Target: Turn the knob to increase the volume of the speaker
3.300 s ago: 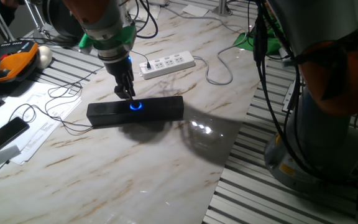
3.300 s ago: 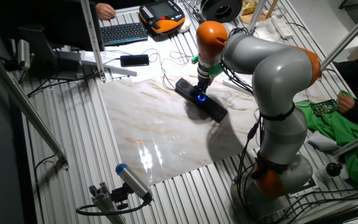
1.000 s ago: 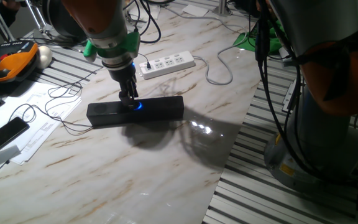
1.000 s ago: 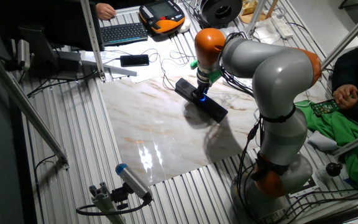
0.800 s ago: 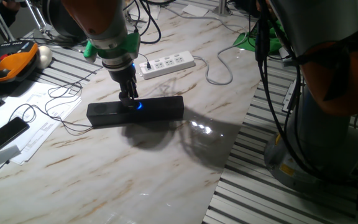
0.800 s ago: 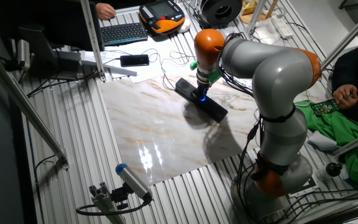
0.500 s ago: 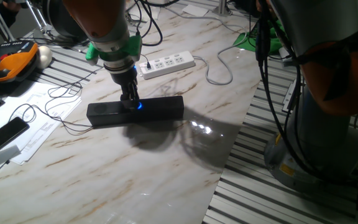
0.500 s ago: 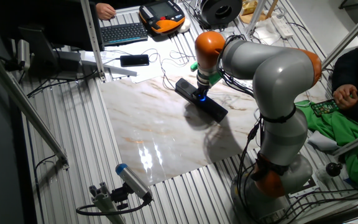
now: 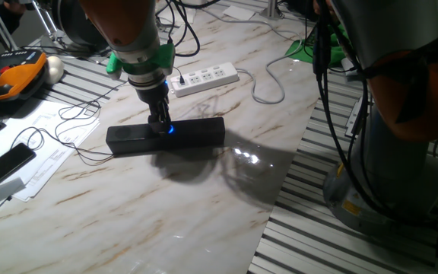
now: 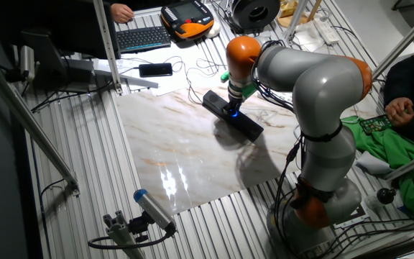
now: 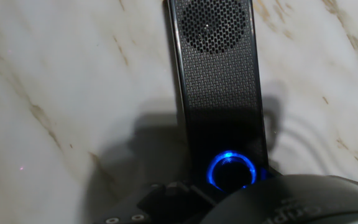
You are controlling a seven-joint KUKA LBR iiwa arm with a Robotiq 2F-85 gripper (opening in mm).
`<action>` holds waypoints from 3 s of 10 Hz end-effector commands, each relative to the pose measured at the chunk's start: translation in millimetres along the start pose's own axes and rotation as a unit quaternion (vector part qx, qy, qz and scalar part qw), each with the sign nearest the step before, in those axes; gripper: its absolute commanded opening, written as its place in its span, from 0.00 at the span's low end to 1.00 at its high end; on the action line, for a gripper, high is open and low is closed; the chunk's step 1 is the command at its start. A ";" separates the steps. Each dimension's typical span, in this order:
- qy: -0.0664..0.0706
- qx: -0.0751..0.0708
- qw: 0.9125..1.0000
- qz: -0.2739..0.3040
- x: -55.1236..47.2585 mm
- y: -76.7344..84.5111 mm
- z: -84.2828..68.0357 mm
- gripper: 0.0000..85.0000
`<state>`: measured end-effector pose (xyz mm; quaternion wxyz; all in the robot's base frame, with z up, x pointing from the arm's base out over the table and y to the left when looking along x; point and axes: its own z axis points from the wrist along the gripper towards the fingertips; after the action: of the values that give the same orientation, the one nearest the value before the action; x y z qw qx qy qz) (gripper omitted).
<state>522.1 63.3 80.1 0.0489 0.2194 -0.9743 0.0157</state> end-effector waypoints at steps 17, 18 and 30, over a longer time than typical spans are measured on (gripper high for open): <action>0.004 -0.020 1.000 0.014 -1.3 -1.0 0.2 0.20; 0.003 -0.020 1.000 0.017 -1.3 -1.1 0.2 0.20; 0.001 -0.031 0.995 0.100 -6.8 -0.8 -5.2 0.20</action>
<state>529.1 65.7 84.6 0.0549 0.1195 -0.9913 -0.0096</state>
